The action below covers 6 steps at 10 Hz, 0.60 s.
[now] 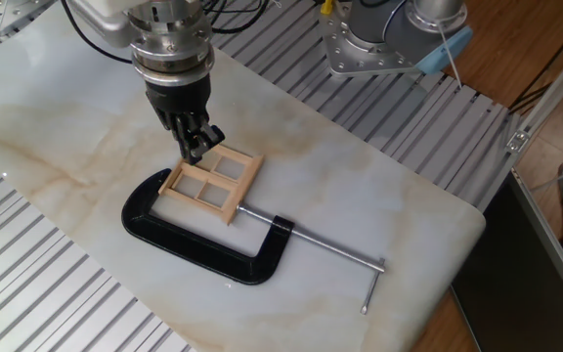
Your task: Close a sliding window
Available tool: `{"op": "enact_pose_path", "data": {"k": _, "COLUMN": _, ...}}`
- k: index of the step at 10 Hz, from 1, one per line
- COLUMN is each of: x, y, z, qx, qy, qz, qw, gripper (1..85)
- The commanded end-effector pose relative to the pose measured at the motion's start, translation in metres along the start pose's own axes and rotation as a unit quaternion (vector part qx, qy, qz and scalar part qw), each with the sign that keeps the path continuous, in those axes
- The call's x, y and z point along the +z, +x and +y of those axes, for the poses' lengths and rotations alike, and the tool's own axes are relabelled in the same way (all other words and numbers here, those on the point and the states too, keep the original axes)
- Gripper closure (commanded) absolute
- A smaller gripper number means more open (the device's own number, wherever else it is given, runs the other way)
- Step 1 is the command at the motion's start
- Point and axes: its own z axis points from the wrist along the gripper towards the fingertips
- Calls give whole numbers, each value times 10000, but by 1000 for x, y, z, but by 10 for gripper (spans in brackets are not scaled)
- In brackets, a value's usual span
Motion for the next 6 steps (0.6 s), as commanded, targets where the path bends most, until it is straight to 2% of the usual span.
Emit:
{"op": "enact_pose_path", "data": {"k": 1, "x": -1, "y": -4, "z": 5, "qx": 118, "qy": -97, "qz": -76, "qw": 9999, "gripper": 850}}
{"op": "enact_pose_path", "data": {"k": 6, "x": 5, "y": 8, "z": 2, "qx": -26, "qy": -86, "qz": 47, "qw": 9999, "gripper": 850}}
